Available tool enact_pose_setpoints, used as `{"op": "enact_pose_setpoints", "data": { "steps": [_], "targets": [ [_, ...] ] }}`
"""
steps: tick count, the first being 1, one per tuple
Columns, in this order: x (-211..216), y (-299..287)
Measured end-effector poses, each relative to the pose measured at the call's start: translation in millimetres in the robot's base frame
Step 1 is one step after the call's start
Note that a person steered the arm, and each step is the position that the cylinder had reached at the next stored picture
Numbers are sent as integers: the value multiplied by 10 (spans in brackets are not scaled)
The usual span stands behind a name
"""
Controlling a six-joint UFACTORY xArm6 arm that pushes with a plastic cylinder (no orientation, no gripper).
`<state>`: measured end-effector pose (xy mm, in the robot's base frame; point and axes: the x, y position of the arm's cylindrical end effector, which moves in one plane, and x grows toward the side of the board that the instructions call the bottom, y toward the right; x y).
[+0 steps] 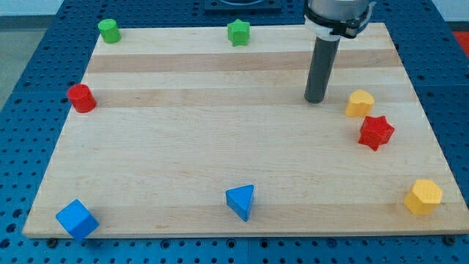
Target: Move the yellow heart and red star to the left of the yellow hexagon
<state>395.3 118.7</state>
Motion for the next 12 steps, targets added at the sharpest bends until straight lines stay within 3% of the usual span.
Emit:
{"op": "enact_pose_setpoints", "data": {
  "steps": [3,4,8,11,12],
  "targets": [
    [-311,143],
    [-229,350],
    [777,540],
    [1091,540],
    [953,540]
  ]
}}
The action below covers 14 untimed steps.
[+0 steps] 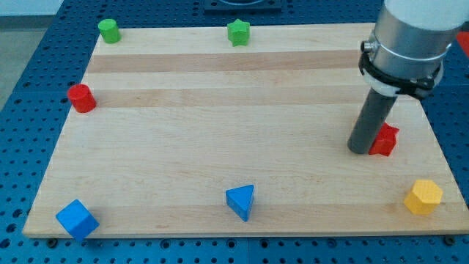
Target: Move the yellow heart and red star to the left of the yellow hexagon
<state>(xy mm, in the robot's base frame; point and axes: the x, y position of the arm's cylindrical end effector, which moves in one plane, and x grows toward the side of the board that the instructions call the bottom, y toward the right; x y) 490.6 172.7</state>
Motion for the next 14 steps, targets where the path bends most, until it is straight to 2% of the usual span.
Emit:
{"op": "enact_pose_setpoints", "data": {
  "steps": [2,5,8,9,11,14],
  "targets": [
    [-64,0],
    [-552,-179],
    [-1279,-238],
    [-1272,-218],
    [-970,238],
    [63,472]
  ]
}}
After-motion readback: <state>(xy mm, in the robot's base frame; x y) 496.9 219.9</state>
